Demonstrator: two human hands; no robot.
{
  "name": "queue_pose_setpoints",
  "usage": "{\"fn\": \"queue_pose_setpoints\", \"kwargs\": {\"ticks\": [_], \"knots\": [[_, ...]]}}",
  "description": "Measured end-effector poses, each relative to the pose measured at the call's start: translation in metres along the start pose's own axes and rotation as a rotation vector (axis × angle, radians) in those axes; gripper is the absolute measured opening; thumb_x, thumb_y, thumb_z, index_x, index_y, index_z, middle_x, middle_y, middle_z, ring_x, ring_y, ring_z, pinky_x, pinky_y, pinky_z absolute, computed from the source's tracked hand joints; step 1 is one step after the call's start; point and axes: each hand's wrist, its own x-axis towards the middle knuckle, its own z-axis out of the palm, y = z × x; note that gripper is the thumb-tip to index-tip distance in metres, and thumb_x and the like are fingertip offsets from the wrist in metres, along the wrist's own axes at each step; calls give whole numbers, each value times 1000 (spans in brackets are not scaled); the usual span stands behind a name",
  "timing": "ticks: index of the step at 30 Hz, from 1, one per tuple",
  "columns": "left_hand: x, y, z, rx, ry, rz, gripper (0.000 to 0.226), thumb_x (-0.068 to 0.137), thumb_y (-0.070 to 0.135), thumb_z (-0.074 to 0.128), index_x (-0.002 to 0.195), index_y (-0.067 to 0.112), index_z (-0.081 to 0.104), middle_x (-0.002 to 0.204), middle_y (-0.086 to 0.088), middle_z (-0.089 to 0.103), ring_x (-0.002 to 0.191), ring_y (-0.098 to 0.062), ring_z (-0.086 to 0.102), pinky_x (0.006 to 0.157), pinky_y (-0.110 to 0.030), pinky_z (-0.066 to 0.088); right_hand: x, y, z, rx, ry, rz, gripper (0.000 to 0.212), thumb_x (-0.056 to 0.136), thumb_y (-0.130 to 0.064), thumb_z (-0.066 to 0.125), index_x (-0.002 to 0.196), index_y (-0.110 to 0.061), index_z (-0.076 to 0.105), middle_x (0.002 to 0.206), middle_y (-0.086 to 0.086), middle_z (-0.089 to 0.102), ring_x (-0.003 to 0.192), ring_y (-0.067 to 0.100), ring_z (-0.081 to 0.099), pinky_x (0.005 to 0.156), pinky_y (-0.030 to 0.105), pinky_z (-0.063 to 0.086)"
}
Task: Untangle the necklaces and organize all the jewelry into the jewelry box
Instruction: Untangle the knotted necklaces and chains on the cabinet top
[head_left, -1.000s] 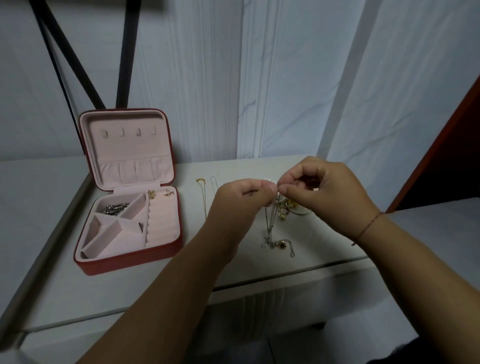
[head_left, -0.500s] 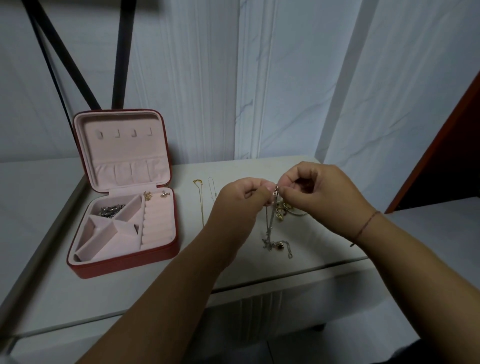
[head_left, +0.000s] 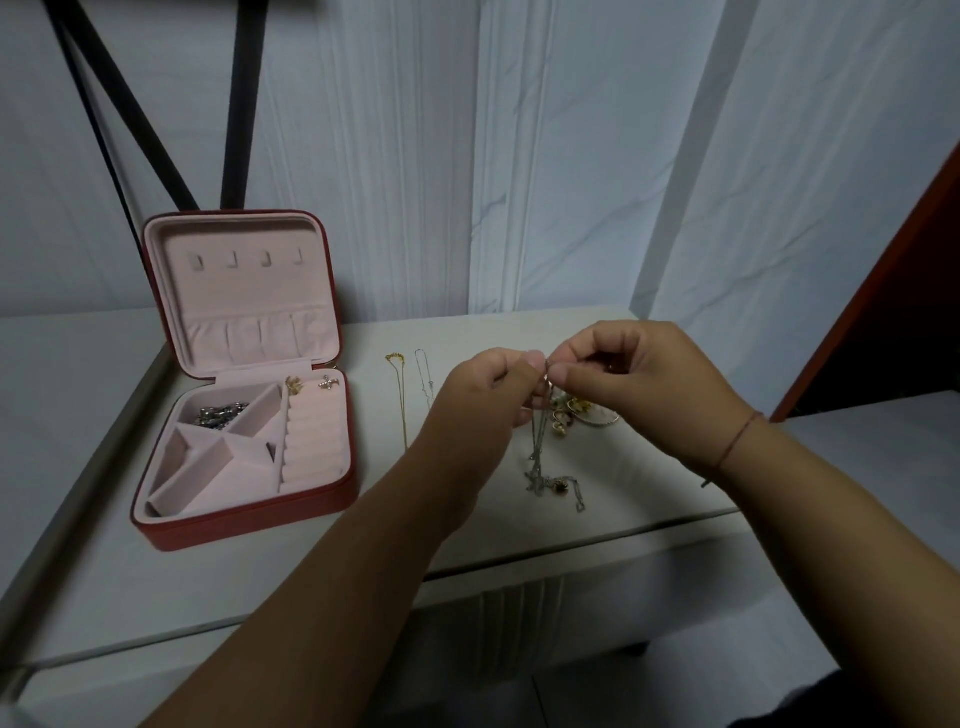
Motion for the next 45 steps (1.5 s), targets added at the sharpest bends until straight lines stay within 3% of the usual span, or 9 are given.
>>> {"fn": "queue_pose_setpoints", "kwargs": {"ticks": [2, 7, 12, 17, 20, 31, 38, 42, 45], "knots": [[0, 2, 1, -40, 7, -35, 31, 101, 27, 41, 79, 15, 61, 74, 1, 63, 76, -10, 59, 78, -30, 51, 0, 1, 0, 63, -41, 30, 9, 81, -28, 73, 79, -19, 74, 85, 29, 65, 78, 46, 60, 80, 56, 51], [0, 1, 1, -37, 10, -53, 28, 100, 28, 43, 83, 14, 60, 78, -2, 62, 79, -13, 58, 79, -29, 51, 0, 1, 1, 141, -86, 71, 8, 84, -19, 69, 78, -15, 72, 84, 28, 66, 71, 24, 55, 74, 41, 49], [0, -6, -3, 7, 111, 41, 12, 89, 25, 62, 91, 13, 65, 75, 1, 60, 70, -6, 55, 69, -22, 49, 0, -1, 3, 211, -22, 91, 27, 66, -38, 74, 77, -13, 73, 88, 40, 57, 73, 24, 51, 72, 40, 43], [-3, -3, -6, -53, 46, 67, 11, 90, 15, 60, 90, 15, 71, 70, 0, 68, 66, -6, 61, 71, -22, 54, 1, 4, 2, 203, -10, 94, 7, 76, -14, 77, 80, -11, 72, 91, 43, 56, 76, 28, 53, 74, 44, 46], [-4, -2, -7, -79, 34, 72, 12, 90, 11, 61, 87, 13, 73, 69, -1, 70, 68, -9, 63, 75, -28, 56, 0, 5, 3, 156, -13, 64, 4, 78, -11, 76, 80, -14, 73, 88, 39, 61, 70, 34, 58, 76, 49, 52], [-5, 0, -10, -140, 50, 83, 6, 86, 7, 65, 85, 9, 70, 68, -3, 71, 63, -8, 65, 69, -22, 55, -2, 1, 6, 60, 12, -35, 6, 83, -10, 69, 77, -11, 71, 77, 31, 61, 64, 23, 51, 63, 37, 47], [-6, -2, -9, -121, 5, 68, 6, 87, 10, 63, 88, 9, 68, 67, 1, 70, 65, -8, 62, 68, -21, 54, 0, 4, 6, 36, 3, -43, 7, 81, -8, 67, 74, -11, 67, 61, 2, 52, 58, 13, 45, 58, 27, 42], [-5, -1, -6, -118, -8, 62, 6, 90, 11, 60, 88, 10, 66, 67, 3, 68, 66, -8, 61, 69, -21, 53, 0, 2, 7, 53, 28, -32, 7, 74, -21, 66, 70, -16, 64, 63, 6, 53, 58, 13, 45, 56, 24, 42], [-4, -1, -6, -129, -27, 43, 10, 93, 10, 56, 93, 7, 65, 71, 2, 68, 68, -8, 60, 71, -22, 52, 0, 2, 7, 71, 29, -19, 13, 80, -5, 63, 70, -14, 63, 65, 8, 53, 61, 15, 46, 57, 24, 42]]}}
